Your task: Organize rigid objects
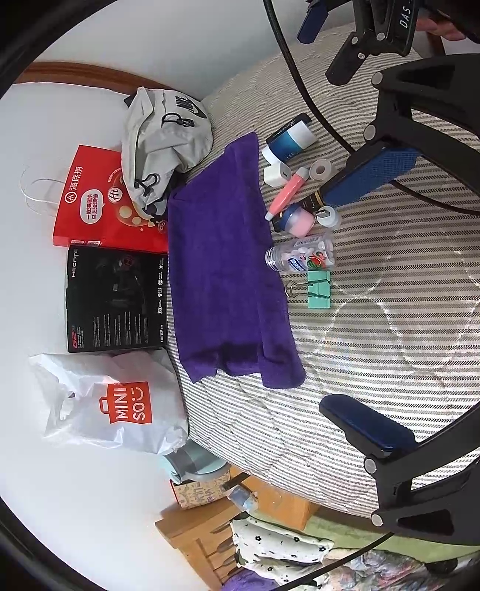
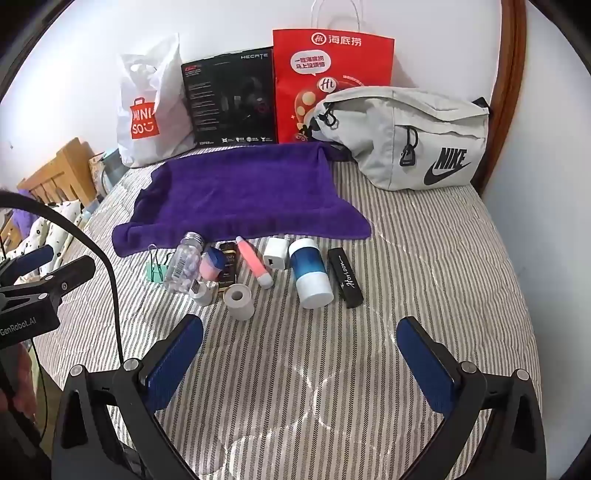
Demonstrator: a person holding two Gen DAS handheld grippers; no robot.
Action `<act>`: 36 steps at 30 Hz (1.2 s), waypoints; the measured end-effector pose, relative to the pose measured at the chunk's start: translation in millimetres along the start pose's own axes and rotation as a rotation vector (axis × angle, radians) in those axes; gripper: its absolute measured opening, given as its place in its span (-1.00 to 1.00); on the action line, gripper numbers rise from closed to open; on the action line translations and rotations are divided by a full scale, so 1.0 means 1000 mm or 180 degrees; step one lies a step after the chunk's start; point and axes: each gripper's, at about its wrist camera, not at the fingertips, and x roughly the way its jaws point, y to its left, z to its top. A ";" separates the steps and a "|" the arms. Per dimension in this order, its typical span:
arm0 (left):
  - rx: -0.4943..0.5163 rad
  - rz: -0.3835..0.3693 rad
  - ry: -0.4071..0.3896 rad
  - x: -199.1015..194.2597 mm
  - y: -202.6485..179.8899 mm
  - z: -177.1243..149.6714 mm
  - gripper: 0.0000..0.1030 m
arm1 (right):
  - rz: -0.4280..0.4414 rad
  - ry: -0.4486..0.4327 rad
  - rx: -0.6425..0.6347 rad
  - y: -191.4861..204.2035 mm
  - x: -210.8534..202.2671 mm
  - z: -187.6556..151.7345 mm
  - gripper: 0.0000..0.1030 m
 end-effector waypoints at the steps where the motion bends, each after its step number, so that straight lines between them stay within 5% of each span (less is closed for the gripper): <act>1: 0.0003 0.0002 0.0000 0.000 0.000 0.001 1.00 | -0.0002 0.0002 -0.0003 0.000 0.000 0.000 1.00; 36: 0.0030 0.0007 0.0006 -0.001 0.002 -0.001 1.00 | -0.0018 -0.0116 0.0019 -0.002 -0.003 -0.003 1.00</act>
